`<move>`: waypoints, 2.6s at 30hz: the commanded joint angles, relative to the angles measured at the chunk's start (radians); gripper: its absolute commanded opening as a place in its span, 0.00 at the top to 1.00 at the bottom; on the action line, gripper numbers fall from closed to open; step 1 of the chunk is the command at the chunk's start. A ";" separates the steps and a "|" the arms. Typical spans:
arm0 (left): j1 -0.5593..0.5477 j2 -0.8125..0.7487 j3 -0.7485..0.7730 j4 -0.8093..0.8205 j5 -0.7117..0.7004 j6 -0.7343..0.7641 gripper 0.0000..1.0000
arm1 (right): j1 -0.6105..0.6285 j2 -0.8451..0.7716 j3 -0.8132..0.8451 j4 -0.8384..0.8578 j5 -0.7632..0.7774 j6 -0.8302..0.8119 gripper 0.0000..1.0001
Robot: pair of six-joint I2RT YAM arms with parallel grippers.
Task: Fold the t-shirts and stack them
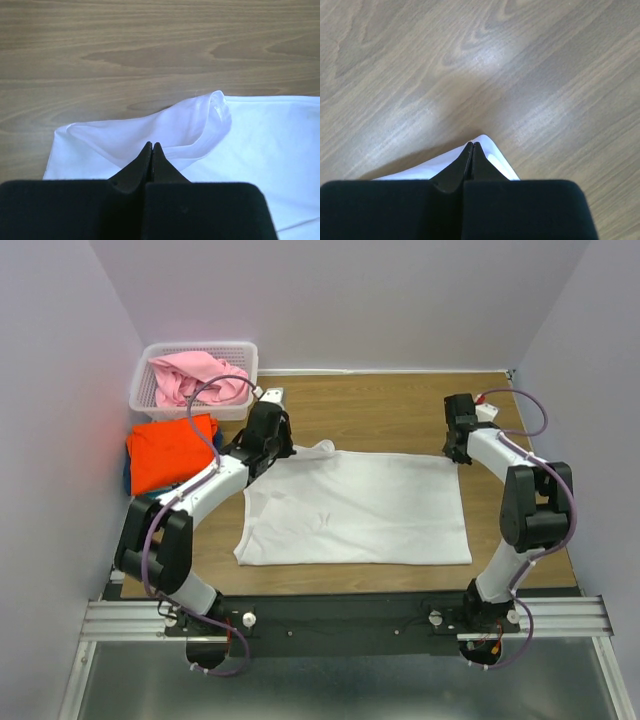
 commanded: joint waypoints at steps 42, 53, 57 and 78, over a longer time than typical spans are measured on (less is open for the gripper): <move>-0.060 -0.877 -0.642 -0.075 -0.083 -0.386 1.00 | -0.003 -0.441 -0.335 -0.023 -0.092 -0.016 0.99; -0.075 -0.974 -0.746 -0.081 -0.048 -0.482 1.00 | -0.001 -0.423 -0.365 -0.022 -0.084 0.001 0.99; -0.104 -1.012 -0.779 -0.107 -0.058 -0.531 1.00 | -0.003 -0.415 -0.362 -0.022 -0.070 0.006 0.99; -0.177 -1.032 -0.793 -0.271 -0.127 -0.668 0.98 | -0.001 -0.395 -0.419 -0.022 -0.016 0.078 0.80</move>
